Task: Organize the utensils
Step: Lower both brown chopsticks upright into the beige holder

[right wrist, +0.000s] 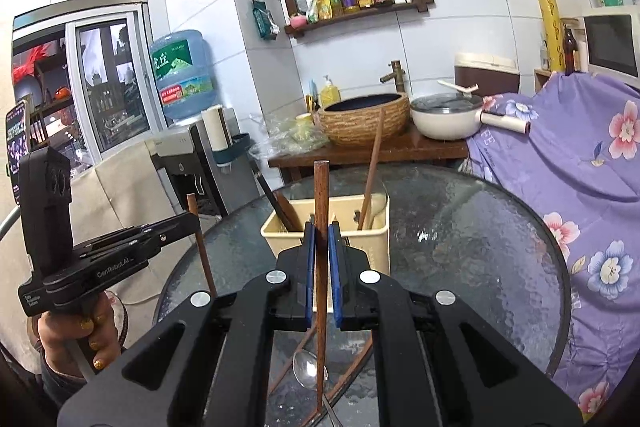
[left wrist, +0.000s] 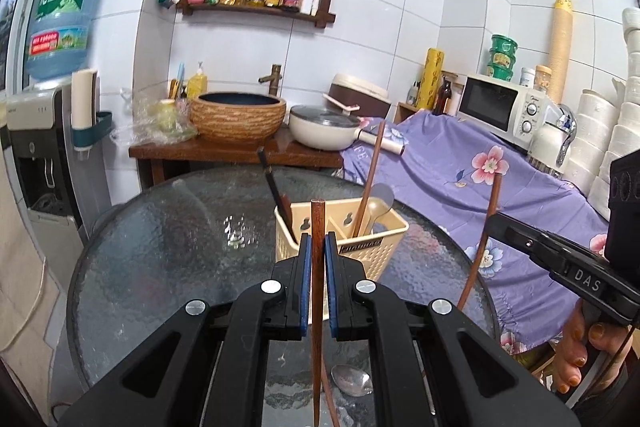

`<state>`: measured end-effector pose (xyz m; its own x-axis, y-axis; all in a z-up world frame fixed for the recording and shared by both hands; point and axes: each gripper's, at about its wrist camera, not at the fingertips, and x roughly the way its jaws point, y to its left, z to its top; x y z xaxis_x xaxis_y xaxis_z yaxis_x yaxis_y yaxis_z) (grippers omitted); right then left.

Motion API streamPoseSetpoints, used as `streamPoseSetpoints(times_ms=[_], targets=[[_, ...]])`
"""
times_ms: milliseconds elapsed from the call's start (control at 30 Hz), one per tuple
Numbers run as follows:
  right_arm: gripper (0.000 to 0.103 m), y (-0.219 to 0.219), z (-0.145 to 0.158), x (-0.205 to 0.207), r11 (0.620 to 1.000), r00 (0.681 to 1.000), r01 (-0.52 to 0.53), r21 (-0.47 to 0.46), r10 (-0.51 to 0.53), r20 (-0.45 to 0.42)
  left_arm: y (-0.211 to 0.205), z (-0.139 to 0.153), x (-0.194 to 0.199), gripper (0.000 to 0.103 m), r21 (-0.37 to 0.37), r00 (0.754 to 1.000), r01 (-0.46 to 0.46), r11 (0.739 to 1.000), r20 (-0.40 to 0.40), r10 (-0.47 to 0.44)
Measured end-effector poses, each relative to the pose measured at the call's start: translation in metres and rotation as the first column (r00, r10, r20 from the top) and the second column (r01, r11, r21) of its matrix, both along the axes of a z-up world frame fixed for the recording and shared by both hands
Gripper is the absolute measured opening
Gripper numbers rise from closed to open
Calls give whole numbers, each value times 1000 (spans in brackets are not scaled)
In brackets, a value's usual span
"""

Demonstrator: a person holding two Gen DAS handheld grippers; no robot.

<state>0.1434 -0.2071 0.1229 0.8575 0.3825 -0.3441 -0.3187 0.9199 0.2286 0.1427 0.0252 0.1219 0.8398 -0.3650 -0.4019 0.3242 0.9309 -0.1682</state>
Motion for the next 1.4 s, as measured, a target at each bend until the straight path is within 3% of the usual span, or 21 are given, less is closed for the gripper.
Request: streamPoseSetpoints(times_ms=[200,500,700,867,1000,1133,1267,1400], targets=[[7,8,27,7,1000,998,2,-22,-1,70,-6,26,-4,7,-1,997,16,1000,71,-16],[7,18,94,34,999,980,32,-28,-26,196,-17,101,12,7,-40,976,3,999,218,6],[7,25,122,61,996,962,85,-30,-75,264,-25,125,46,7,-86,970,-41,995,237,60],[7,28,116,82,992,954,121,-42,-105,281,-30,114,75,7,-98,964,-113,989,232,133],[7,27,93,98,990,962,136,-46,-120,245,-25,101,88,7,-132,961,-151,980,214,177],[7,25,76,107,989,969,138,-52,-124,214,-18,107,97,7,-176,974,-125,976,164,154],[7,21,79,110,990,970,136,-42,-124,209,-20,126,89,7,-158,963,-129,979,218,162],[7,24,76,112,990,971,135,-45,-124,204,-24,122,88,7,-143,952,-152,978,246,184]])
